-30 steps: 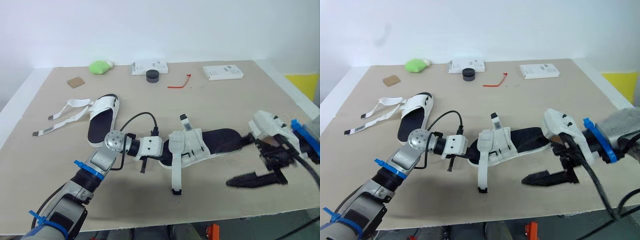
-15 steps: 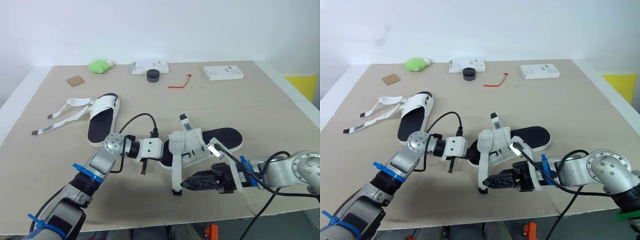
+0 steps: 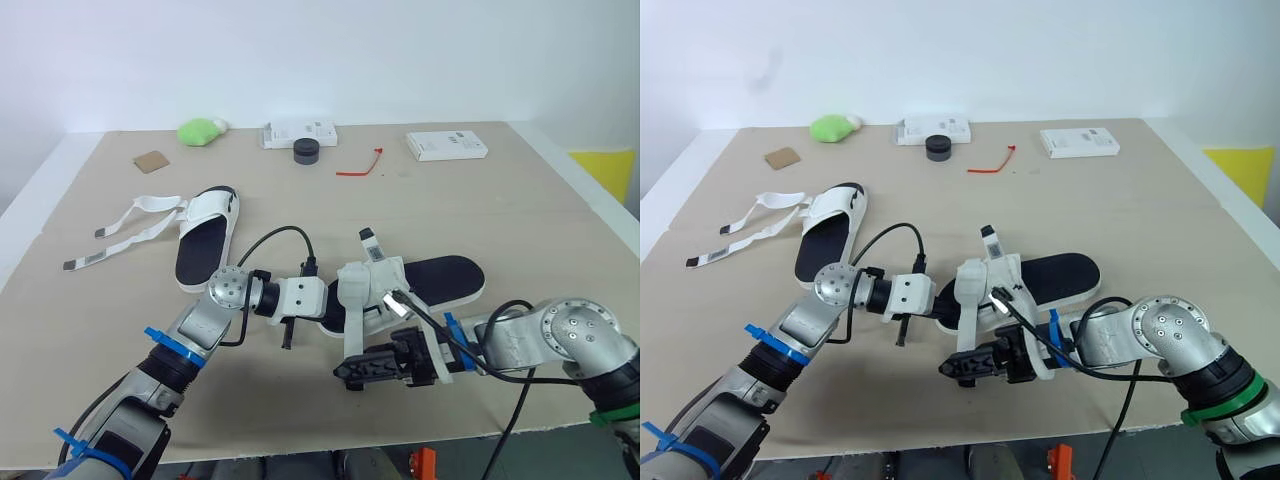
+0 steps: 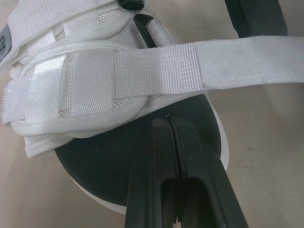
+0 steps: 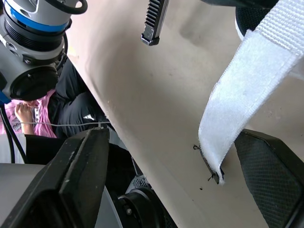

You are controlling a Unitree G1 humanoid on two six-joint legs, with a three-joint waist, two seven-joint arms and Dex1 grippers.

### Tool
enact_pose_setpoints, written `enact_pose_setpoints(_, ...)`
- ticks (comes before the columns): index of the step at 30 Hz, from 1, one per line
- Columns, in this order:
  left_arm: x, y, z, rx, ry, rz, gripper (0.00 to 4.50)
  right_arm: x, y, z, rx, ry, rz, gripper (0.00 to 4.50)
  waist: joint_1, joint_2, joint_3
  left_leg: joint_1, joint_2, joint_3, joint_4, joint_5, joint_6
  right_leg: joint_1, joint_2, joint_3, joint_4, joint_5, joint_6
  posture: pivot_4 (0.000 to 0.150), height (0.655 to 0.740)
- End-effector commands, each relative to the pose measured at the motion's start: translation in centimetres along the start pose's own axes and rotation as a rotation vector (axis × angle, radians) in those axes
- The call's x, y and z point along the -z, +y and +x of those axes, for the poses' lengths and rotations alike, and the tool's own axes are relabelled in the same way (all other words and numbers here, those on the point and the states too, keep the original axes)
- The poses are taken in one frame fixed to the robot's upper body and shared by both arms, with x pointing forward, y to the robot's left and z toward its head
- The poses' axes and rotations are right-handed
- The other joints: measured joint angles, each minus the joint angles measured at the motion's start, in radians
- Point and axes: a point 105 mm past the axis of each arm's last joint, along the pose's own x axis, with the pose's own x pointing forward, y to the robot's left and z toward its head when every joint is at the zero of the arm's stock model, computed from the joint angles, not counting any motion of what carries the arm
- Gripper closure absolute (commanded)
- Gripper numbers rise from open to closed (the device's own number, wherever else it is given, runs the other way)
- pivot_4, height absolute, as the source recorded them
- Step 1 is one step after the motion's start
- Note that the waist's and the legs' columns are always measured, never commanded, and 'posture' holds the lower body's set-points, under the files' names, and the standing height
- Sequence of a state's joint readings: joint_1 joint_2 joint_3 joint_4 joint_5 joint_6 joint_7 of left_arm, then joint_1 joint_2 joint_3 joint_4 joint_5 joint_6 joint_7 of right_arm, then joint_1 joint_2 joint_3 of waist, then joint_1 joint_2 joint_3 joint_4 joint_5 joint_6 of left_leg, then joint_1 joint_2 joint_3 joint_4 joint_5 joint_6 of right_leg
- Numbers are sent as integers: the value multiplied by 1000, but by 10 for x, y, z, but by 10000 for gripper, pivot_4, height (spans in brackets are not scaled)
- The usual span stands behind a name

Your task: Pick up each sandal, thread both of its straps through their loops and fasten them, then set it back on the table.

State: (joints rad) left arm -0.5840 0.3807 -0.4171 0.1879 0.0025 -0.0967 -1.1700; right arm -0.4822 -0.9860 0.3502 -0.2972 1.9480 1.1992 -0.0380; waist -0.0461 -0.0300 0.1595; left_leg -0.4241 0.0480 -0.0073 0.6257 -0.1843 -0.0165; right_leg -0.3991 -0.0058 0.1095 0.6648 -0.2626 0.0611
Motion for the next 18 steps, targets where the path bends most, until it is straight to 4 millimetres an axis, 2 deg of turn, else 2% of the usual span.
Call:
enact_pose_setpoints(1, 12, -9, 2, 37, 40, -4, 45000, -3, 3, -1, -7, 0, -23, 14591, 0, 0, 0, 0, 0, 0, 0, 0, 0, 0, 0, 0, 0, 0, 0, 1500, 7400)
enact_pose_setpoints(5, 9, -7, 0, 35, 13, 33, 45000, -6, 3, -3, -8, -6, -40, 28787, 0, 0, 0, 0, 0, 0, 0, 0, 0, 0, 0, 0, 0, 0, 0, 1500, 7400)
enact_pose_setpoints(7, 11, -7, -2, 42, 9, 51, 45000, -12, 4, -7, -6, -17, -55, 37525, 0, 0, 0, 0, 0, 0, 0, 0, 0, 0, 0, 0, 0, 0, 0, 1500, 7400)
enact_pose_setpoints(8, 12, -7, -3, 43, 9, 55, 45000, -14, 3, -9, -5, -21, -60, 43592, 0, 0, 0, 0, 0, 0, 0, 0, 0, 0, 0, 0, 0, 0, 0, 1500, 7400)
enact_pose_setpoints(15, 17, -5, -5, 50, 9, 57, 45000, -55, 12, -34, -12, -118, -152, 44425, 0, 0, 0, 0, 0, 1, 0, 0, 0, -1, 0, 0, 0, 1, -1, 1500, 7400)
enact_pose_setpoints(18, 17, -5, -4, 51, 9, 56, 45000, -62, 12, -38, -14, -129, -165, 44425, 0, 0, 0, 0, 1, 1, 0, 0, 0, -2, 1, 0, 0, 1, -1, 1500, 7400)
